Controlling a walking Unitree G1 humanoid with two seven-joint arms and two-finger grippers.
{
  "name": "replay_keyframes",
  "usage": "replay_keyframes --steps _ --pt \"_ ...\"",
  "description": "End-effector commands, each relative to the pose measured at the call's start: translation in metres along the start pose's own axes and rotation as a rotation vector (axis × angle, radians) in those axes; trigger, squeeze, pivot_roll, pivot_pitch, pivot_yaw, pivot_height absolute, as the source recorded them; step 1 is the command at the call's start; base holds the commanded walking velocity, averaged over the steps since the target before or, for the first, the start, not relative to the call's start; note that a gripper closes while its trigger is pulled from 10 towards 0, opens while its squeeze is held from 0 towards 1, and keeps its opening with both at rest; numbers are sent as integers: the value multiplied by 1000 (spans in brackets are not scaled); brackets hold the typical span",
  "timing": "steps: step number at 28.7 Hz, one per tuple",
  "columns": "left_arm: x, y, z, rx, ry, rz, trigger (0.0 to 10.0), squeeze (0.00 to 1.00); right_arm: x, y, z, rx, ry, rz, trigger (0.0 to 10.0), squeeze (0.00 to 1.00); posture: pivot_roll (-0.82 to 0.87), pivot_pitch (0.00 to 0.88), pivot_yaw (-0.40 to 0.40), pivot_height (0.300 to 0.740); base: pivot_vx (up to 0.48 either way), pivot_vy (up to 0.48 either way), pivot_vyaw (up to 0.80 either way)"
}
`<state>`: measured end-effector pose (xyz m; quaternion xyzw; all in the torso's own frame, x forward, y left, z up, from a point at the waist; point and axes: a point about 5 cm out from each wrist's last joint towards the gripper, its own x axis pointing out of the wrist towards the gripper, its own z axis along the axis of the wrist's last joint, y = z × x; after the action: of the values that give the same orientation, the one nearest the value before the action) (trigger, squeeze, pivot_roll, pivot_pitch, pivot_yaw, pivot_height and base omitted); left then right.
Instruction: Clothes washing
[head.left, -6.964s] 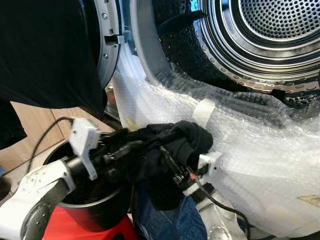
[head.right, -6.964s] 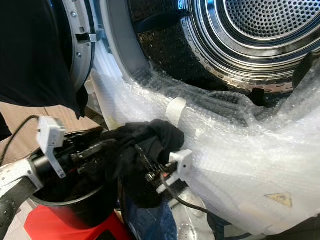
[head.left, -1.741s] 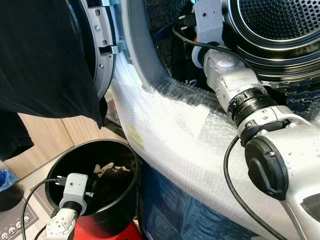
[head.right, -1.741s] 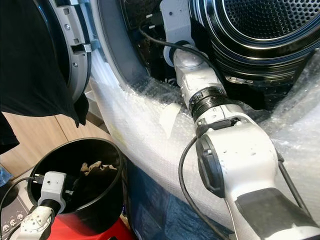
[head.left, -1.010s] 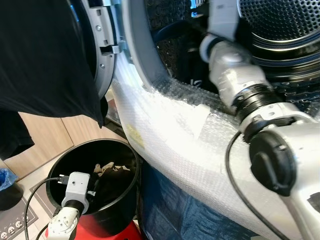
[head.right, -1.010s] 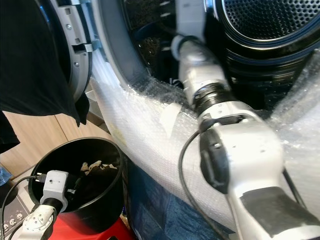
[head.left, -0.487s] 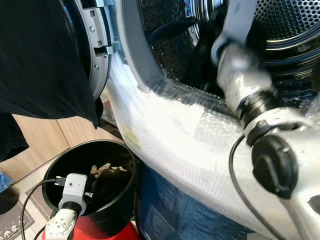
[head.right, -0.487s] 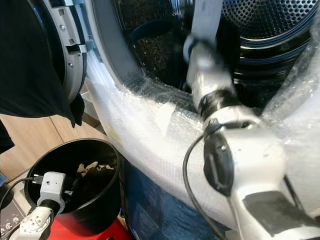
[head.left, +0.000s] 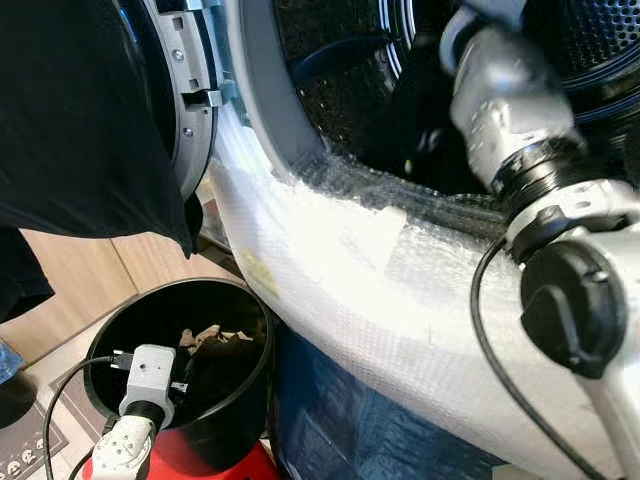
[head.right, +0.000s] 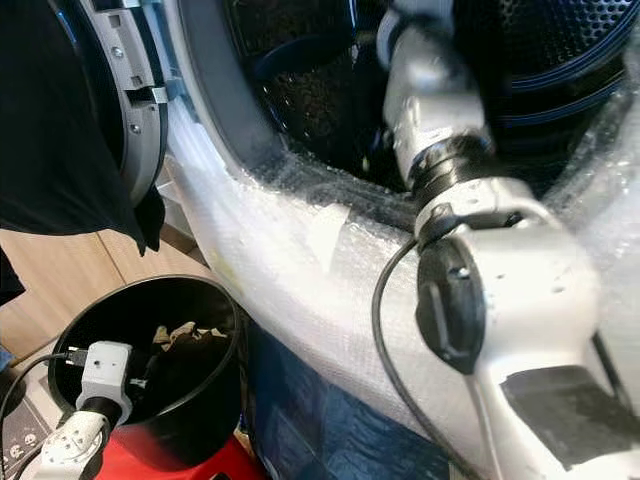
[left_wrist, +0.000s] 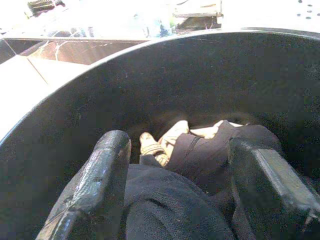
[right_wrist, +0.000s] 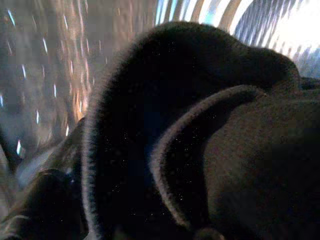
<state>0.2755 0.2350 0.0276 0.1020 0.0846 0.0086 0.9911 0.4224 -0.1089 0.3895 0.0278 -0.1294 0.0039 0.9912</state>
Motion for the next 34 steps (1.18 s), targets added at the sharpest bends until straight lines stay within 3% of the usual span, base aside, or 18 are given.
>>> replay_keyframes --steps 1,2,4,8,14,18,22,27,34 --pt "-16 -19 -35 -24 179 -53 10000 0 0 6 2 70 27 11 10000 0 58 68 -49 740 0 0 0" --pt "-16 -20 -35 -27 180 -53 10000 0 -1 12 -7 -55 85 -30 10000 0 58 68 -49 740 0 0 0" --pt "-17 -21 -36 -32 182 -51 10000 0 -4 30 -18 -35 169 58 10000 0 40 74 -54 740 0 0 0" --pt "-18 -25 -37 -38 187 -61 10000 0 -5 37 -5 -36 138 13 10000 0 20 84 -50 740 0 0 0" --pt "-18 -30 -37 -48 184 -67 10000 0 -9 47 -1 22 218 -14 10000 0 7 93 -62 740 0 0 0" --pt "-19 -33 -37 -49 187 -71 10000 0 -8 39 4 -26 188 -117 10000 0 5 95 -71 740 0 0 0" --pt "-19 -34 -38 -53 187 -67 10000 0 -9 31 -7 -22 233 -167 10000 0 3 95 -75 740 0 0 0" --pt "-20 -35 -38 -58 187 -63 10000 0 -13 29 -12 -21 264 -180 10000 0 10 103 -78 740 0 0 0" --pt "-22 -34 -40 -57 193 -63 10000 0 -27 6 -31 -48 285 -236 10000 0 8 111 -78 740 0 0 0"
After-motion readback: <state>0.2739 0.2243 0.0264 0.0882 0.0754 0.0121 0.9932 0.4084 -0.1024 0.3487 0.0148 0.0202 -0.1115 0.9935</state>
